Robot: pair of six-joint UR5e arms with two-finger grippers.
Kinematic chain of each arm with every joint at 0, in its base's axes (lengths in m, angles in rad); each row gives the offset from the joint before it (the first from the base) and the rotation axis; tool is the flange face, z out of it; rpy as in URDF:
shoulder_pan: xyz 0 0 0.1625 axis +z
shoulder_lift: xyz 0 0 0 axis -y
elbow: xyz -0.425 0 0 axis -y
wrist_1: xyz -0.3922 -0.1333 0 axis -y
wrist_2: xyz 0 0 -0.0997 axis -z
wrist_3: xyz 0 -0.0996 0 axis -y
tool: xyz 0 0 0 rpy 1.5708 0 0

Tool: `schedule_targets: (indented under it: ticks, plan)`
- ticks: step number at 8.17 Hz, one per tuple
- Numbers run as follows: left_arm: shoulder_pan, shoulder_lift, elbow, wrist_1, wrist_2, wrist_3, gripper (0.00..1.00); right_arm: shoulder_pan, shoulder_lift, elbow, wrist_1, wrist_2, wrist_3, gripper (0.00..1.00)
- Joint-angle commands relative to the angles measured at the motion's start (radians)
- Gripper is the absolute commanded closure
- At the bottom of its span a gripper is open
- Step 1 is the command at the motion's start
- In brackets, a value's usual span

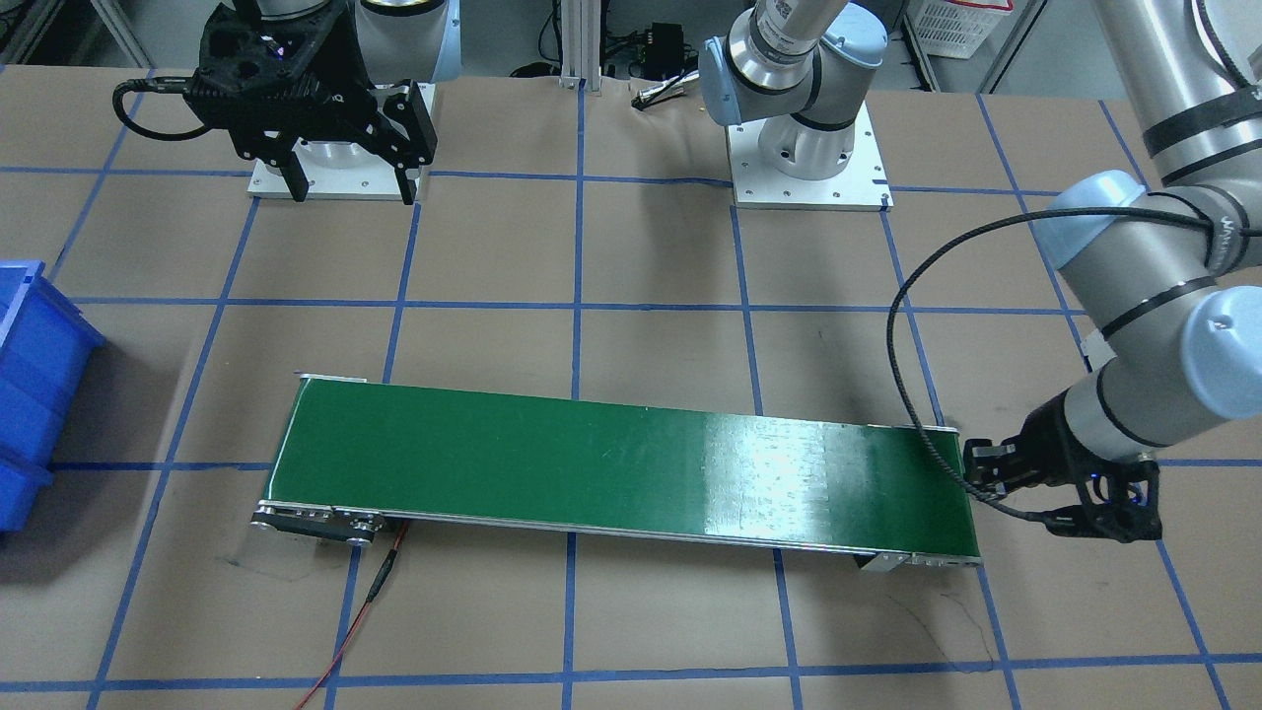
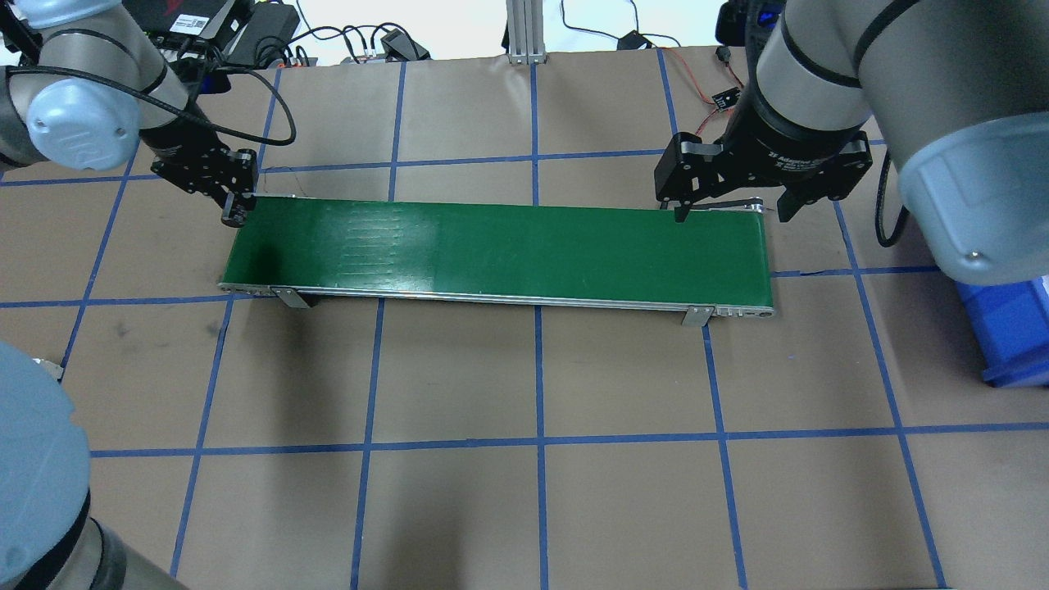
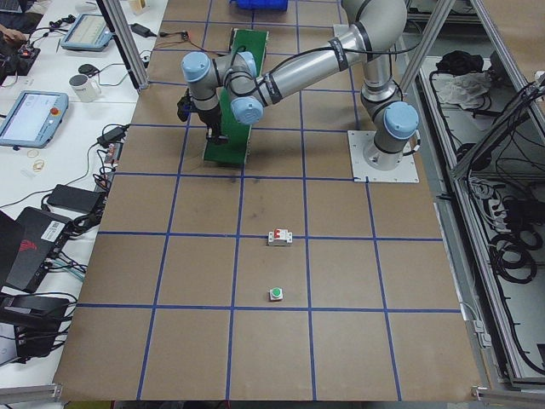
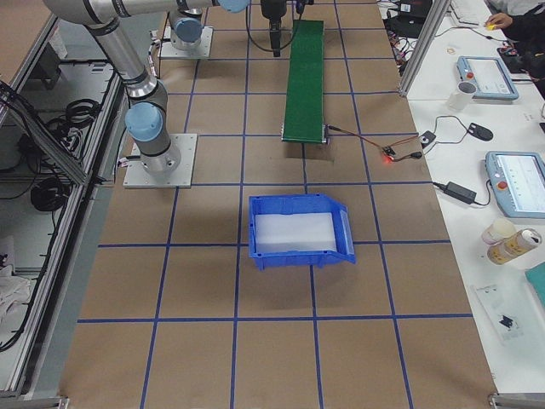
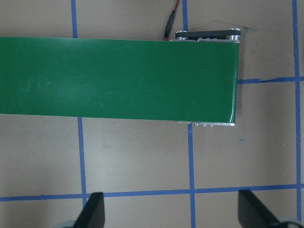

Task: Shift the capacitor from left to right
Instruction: 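Carry the capacitor with the left gripper over the conveyor's near end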

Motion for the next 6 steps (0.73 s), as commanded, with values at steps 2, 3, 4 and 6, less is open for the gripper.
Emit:
schedule_targets:
  ticks: [2,3,4,6]
  plan:
    - [-0.088,-0.038,-0.003,0.012,-0.004,-0.04,1.0,0.0,-0.001,0.0,0.001,0.0,0.0,0.0]
    - [-0.088,-0.038,-0.003,0.012,-0.004,-0.042,1.0,0.0,0.0,0.0,-0.001,0.0,0.0,0.0]
    - [-0.093,-0.04,-0.006,0.013,-0.003,-0.042,1.0,0.0,-0.001,0.0,0.001,-0.002,0.0,0.0]
    - [-0.093,-0.041,-0.008,0.015,-0.003,-0.046,1.0,-0.002,0.0,0.0,0.011,-0.003,0.0,0.0]
